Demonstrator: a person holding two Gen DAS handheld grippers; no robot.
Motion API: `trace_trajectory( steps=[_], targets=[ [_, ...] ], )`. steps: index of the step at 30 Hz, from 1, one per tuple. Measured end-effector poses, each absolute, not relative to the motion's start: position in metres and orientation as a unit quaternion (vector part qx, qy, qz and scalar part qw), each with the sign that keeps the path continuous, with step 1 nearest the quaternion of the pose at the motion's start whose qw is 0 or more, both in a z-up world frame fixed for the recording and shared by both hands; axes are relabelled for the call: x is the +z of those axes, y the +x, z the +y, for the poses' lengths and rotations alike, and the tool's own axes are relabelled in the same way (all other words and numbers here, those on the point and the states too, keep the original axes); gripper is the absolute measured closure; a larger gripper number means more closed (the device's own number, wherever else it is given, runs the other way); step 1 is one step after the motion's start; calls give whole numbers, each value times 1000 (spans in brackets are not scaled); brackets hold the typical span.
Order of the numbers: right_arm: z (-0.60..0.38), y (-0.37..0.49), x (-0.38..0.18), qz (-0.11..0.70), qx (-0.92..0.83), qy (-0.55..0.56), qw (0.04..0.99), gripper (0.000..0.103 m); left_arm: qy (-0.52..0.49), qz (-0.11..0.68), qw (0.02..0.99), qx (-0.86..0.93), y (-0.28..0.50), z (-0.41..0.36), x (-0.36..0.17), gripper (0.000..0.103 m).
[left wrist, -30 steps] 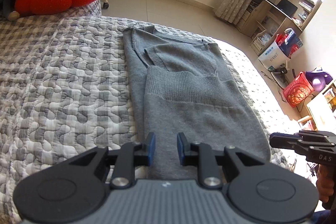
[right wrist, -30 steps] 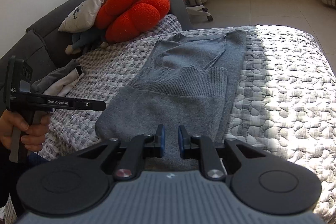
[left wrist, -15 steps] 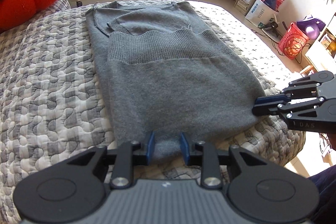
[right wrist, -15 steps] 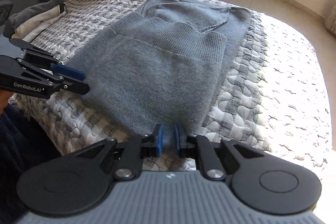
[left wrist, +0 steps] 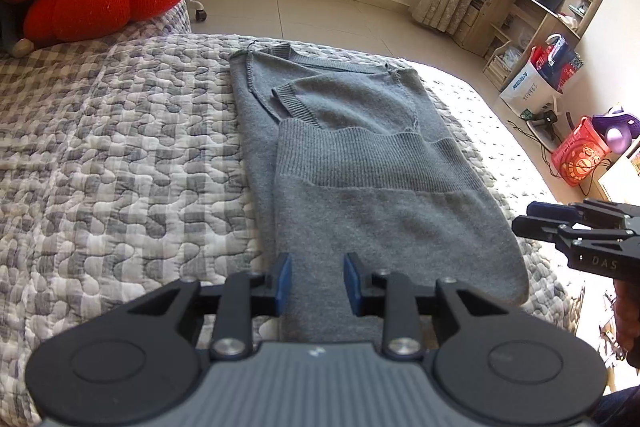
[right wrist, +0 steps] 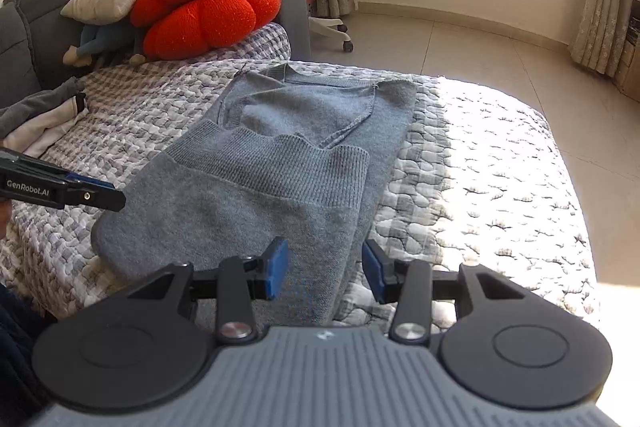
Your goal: Fold clothes
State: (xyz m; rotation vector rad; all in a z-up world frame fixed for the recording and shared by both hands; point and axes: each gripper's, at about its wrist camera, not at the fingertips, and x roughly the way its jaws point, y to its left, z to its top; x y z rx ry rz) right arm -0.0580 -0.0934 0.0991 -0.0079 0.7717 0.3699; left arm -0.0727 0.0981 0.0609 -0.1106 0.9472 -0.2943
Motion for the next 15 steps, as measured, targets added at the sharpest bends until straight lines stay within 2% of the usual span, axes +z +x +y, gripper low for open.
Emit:
trace_trajectory(
  steps=[3,9,15],
  targets=[
    [-77,-40,98,378,198,30,904,57,-35,478,868,-131,-69,93,46,75],
    [-48,-8,99,381,230,68,893,59,-9,472,872,-131,-73,87,42,75],
    [-33,10,86,410,217,52,884,61,-19,476,869,-132,-71,91,43,75]
  ],
)
